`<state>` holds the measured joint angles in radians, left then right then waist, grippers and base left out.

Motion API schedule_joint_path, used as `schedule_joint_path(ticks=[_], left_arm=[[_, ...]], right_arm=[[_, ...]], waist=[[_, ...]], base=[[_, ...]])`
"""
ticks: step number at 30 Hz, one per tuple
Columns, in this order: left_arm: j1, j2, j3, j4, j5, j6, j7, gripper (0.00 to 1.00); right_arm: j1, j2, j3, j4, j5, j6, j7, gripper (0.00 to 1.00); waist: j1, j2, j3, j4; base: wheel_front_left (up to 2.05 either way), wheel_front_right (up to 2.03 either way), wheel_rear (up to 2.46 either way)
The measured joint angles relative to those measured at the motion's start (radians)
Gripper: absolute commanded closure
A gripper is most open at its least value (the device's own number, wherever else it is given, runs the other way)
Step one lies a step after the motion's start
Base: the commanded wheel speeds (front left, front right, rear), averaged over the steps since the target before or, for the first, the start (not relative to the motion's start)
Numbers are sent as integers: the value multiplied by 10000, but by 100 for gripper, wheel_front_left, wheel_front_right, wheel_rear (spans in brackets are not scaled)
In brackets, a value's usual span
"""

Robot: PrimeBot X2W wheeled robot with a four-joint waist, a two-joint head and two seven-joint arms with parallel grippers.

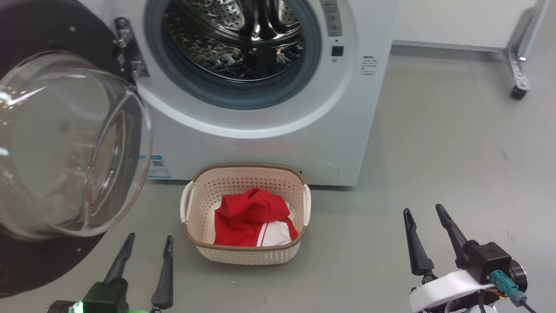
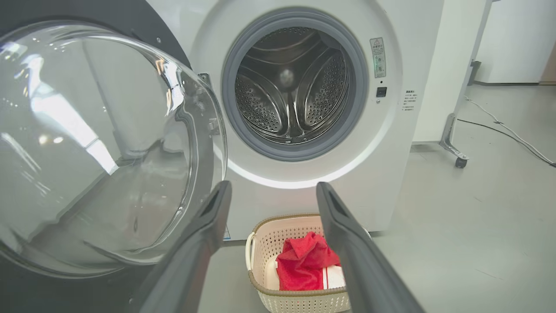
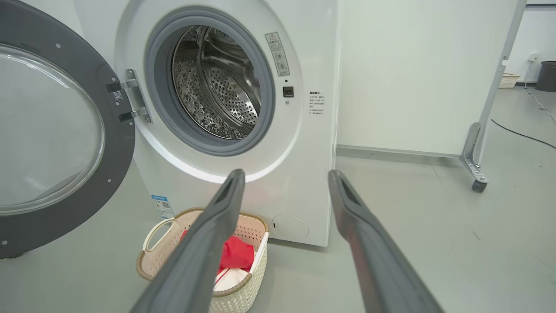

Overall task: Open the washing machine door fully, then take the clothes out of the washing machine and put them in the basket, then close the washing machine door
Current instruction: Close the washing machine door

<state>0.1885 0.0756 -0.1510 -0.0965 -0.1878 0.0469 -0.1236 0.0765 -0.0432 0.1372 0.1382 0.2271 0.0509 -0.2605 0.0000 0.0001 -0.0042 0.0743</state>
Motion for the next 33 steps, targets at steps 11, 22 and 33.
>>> schedule_joint_path(ticks=[11, 22, 33], left_arm=[[34, -8, 577, -104, 0, 307, -42, 0], [265, -27, 485, -113, -31, 376, -35, 0], [272, -33, 491, -146, -142, 359, -10, 0]], right_arm=[[-21, 4, 518, 148, -98, 205, 0, 0], [-24, 4, 614, 297, -92, 274, 0, 0], [-22, 19, 840, 311, -79, 272, 0, 0]], waist=[[0, 0, -10, 1415], [0, 0, -109, 2900], [0, 0, -147, 4134]], base=[[0, 0, 0], [0, 0, 0], [0, 0, 0]])
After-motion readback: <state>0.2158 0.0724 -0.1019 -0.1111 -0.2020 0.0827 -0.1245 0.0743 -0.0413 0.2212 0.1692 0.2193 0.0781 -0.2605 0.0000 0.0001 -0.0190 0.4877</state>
